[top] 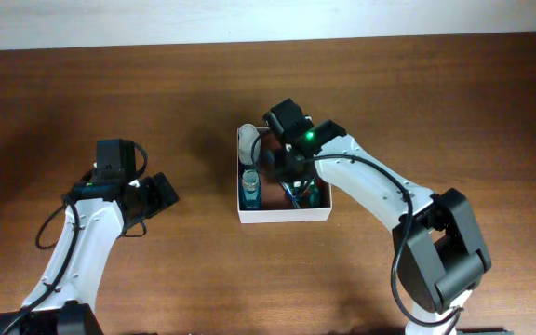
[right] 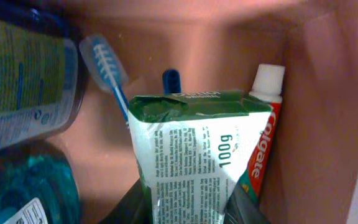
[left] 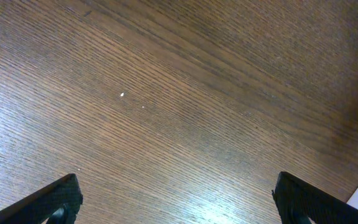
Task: Pack container
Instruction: 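Lower the soap bar into the box's right side and release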
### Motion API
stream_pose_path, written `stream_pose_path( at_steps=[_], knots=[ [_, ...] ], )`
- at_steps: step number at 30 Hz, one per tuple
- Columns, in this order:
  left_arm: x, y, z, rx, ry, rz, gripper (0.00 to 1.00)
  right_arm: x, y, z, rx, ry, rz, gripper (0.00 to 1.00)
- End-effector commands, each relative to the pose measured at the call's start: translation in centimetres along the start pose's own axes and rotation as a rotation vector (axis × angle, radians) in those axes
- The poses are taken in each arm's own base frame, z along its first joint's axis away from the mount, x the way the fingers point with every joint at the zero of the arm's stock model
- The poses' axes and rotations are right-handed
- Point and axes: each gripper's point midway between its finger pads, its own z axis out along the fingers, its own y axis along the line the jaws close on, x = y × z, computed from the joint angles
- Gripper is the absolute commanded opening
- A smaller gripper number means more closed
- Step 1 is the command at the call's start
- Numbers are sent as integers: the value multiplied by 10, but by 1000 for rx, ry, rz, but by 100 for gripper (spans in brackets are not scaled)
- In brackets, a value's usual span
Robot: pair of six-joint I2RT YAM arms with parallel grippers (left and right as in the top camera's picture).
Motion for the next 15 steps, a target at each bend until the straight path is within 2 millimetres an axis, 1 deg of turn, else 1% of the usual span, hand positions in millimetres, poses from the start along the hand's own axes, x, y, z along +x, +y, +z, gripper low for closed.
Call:
stream_pose_path(
  at_steps=[1,7,15],
  knots=[
    [-1,2,2,-10,3,-1,100,-5,3,4,-8,-5,15,26],
    [-1,2,2,-10,3,-1,100,-6,-1,13,11,-5,19,26],
    [-1,2,2,-10,3,-1,100,-7,-4,15,14,-5,26,26]
  ],
)
